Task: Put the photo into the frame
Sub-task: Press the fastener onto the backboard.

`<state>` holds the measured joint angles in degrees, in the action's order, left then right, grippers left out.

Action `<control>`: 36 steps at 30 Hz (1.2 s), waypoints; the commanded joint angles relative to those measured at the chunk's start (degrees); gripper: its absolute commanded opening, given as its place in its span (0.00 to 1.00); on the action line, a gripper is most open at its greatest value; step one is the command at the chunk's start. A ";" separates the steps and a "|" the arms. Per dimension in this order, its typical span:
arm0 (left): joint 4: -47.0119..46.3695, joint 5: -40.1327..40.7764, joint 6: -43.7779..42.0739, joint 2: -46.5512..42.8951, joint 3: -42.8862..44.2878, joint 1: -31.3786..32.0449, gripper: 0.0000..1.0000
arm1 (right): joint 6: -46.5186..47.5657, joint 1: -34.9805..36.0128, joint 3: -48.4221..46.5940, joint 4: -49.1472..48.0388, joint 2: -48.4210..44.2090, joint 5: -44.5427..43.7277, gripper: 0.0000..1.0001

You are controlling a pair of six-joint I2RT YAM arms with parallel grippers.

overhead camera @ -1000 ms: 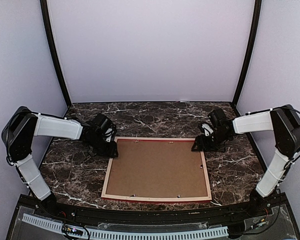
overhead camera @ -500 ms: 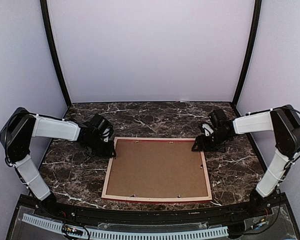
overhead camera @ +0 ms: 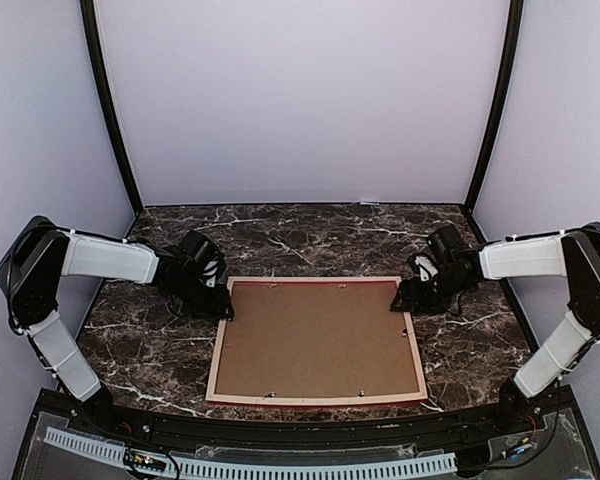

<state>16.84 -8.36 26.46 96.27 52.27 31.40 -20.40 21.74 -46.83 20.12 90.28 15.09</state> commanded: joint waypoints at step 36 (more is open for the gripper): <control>4.01 0.99 -0.33 -1.41 0.98 0.51 0.43 | -4.56 6.92 8.86 4.78 -6.05 -5.19 0.36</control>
<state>17.41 -7.90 26.59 96.27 52.47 31.51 -25.15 27.44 -38.48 22.37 82.63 11.42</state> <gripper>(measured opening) 0.430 0.380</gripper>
